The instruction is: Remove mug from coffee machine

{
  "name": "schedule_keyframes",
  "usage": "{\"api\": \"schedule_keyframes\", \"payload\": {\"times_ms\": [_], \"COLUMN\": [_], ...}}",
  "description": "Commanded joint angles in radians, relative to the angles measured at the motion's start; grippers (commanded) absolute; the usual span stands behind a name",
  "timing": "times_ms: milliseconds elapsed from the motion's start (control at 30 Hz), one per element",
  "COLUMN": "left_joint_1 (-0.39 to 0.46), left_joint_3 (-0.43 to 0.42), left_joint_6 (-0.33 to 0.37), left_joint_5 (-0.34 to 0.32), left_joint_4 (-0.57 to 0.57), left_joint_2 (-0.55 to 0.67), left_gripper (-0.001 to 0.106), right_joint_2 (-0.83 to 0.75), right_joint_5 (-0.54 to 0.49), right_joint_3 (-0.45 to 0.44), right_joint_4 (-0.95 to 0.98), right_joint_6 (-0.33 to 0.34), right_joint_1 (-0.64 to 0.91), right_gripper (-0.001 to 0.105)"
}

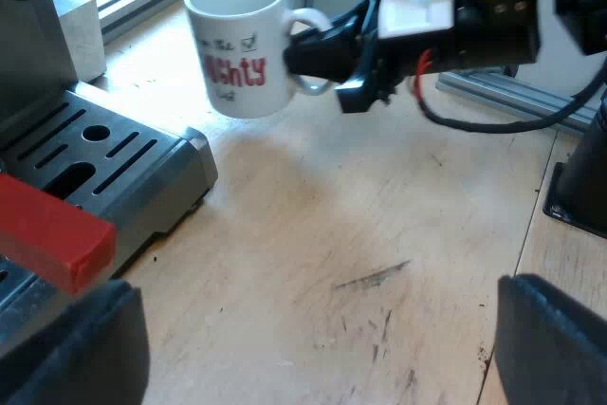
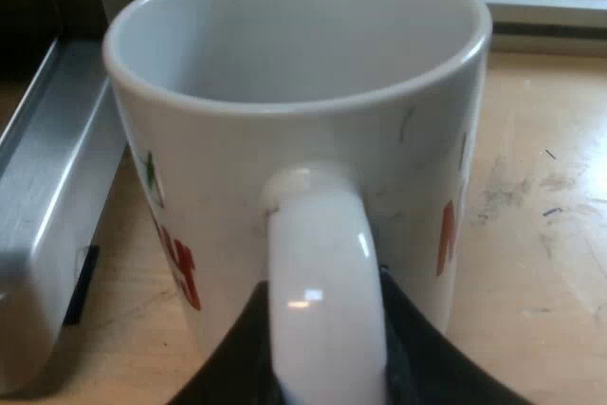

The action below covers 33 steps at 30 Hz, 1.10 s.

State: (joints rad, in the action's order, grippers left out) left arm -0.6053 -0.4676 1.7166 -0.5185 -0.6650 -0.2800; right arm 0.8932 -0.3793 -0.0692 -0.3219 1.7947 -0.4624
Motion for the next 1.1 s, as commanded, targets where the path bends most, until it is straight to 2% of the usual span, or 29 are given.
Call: {"api": "schedule_keyframes", "payload": {"times_ms": [33, 333, 600, 767, 867, 900, 933, 967, 1000, 1067, 1100], "left_joint_1": [-0.005, -0.005, -0.005, -0.005, -0.005, -0.005, -0.005, -0.005, -0.005, -0.005, -0.005], "left_joint_3": [-0.006, -0.006, -0.006, -0.006, -0.006, -0.006, -0.006, -0.006, -0.006, -0.006, -0.006], "left_joint_6": [-0.002, -0.002, -0.002, -0.002, -0.002, -0.002, -0.002, -0.002, -0.002, -0.002, -0.002], "left_joint_5": [-0.010, -0.010, -0.010, -0.010, -0.010, -0.010, -0.010, -0.010, -0.010, -0.010, -0.008], "left_joint_4": [0.012, 0.012, 0.012, 0.008, -0.015, -0.024, -0.024, -0.034, -0.039, -0.039, -0.039], "left_joint_2": [-0.003, -0.003, -0.003, -0.003, -0.003, -0.003, -0.003, -0.003, -0.003, -0.003, -0.003], "left_gripper": [0.077, 0.077, 0.077, 0.077, 0.077, 0.077, 0.077, 0.077, 0.077, 0.077, 0.077], "right_joint_2": [0.131, 0.412, 0.542, 0.562, 0.562, 0.562, 0.562, 0.562, 0.562, 0.562, 0.562], "right_joint_5": [-0.003, -0.003, -0.046, -0.066, -0.066, -0.066, -0.066, -0.066, -0.066, -0.066, -0.066], "right_joint_3": [-0.012, -0.030, -0.099, -0.106, -0.106, -0.106, -0.106, -0.106, -0.106, -0.106, -0.106], "right_joint_4": [-0.221, -0.490, -0.520, -0.516, -0.513, -0.513, -0.513, -0.513, -0.513, -0.513, -0.513], "right_joint_6": [0.026, 0.026, 0.026, 0.026, 0.023, 0.023, 0.021, 0.016, 0.016, 0.015, 0.010], "right_joint_1": [0.006, 0.006, 0.006, 0.006, 0.006, 0.006, 0.006, 0.006, 0.006, 0.006, 0.006], "right_gripper": [0.000, 0.000, 0.000, 0.000, 0.010, 0.020, 0.020, 0.037, 0.042, 0.044, 0.052]}}
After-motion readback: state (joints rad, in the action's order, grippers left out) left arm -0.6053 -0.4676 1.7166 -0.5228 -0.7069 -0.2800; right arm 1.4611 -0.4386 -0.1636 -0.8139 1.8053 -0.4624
